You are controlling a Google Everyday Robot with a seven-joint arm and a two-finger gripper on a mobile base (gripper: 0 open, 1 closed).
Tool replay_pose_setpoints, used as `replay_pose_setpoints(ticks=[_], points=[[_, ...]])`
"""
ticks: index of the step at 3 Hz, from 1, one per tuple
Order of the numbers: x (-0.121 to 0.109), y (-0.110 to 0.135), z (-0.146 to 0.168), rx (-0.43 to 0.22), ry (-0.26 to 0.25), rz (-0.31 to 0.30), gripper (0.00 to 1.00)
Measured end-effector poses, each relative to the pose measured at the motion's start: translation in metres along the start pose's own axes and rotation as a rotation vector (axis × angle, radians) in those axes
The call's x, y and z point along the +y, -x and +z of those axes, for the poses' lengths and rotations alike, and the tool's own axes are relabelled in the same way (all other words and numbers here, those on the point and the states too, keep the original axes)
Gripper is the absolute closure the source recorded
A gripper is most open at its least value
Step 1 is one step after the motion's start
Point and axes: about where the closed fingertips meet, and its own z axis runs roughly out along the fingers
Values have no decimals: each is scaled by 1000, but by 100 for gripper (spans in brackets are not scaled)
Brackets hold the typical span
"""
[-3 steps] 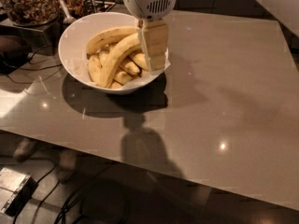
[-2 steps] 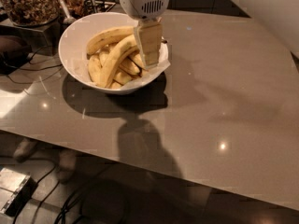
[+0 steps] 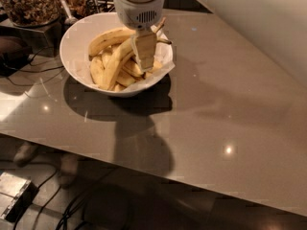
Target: Pick banana from white bowl
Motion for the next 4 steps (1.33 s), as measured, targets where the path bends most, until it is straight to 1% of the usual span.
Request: replay_pose_setpoints(ticks=[1,2,3,4], points=[[-2,9,9,-7,13,-30,35],[-4,14,12,-7,19,-49,31],[-6,18,16,-4,24,-71,30],[-8,23,21,-1,34,-96,32]])
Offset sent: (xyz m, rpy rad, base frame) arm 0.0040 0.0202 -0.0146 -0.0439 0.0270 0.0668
